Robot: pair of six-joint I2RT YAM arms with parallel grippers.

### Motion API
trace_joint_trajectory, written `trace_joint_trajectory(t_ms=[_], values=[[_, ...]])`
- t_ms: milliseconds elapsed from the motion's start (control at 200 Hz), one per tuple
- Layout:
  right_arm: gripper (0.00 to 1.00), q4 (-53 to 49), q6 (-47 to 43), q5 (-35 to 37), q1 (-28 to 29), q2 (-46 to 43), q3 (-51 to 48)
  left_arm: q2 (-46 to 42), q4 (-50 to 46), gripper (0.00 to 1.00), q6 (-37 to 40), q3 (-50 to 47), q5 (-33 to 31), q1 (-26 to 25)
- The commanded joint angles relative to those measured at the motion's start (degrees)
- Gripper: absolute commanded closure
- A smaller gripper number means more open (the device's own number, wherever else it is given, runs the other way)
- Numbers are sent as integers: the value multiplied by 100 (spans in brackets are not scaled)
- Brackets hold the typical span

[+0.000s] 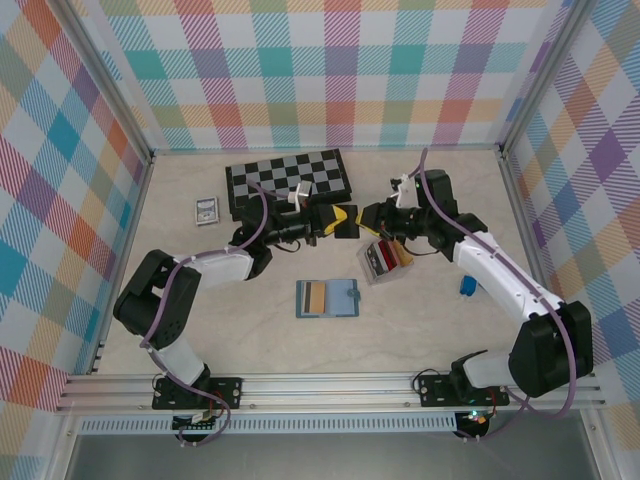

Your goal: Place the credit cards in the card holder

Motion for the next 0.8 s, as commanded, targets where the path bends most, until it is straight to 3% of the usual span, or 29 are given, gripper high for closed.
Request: trace_joint_trajectory(t_ms=[0, 320, 530, 795], values=[[73, 317, 113, -423, -14, -53, -108, -152, 368, 100, -56, -8, -121, -43], [71, 553, 98, -1087, 89, 456, 22, -101, 481, 100, -227, -21, -250, -63], [79, -395, -289, -140, 56, 374, 75, -66, 882, 90, -538, -45, -259, -65], [78, -438, -55, 127, -55, 365, -69, -117, 1038, 83, -615, -114, -156, -62]])
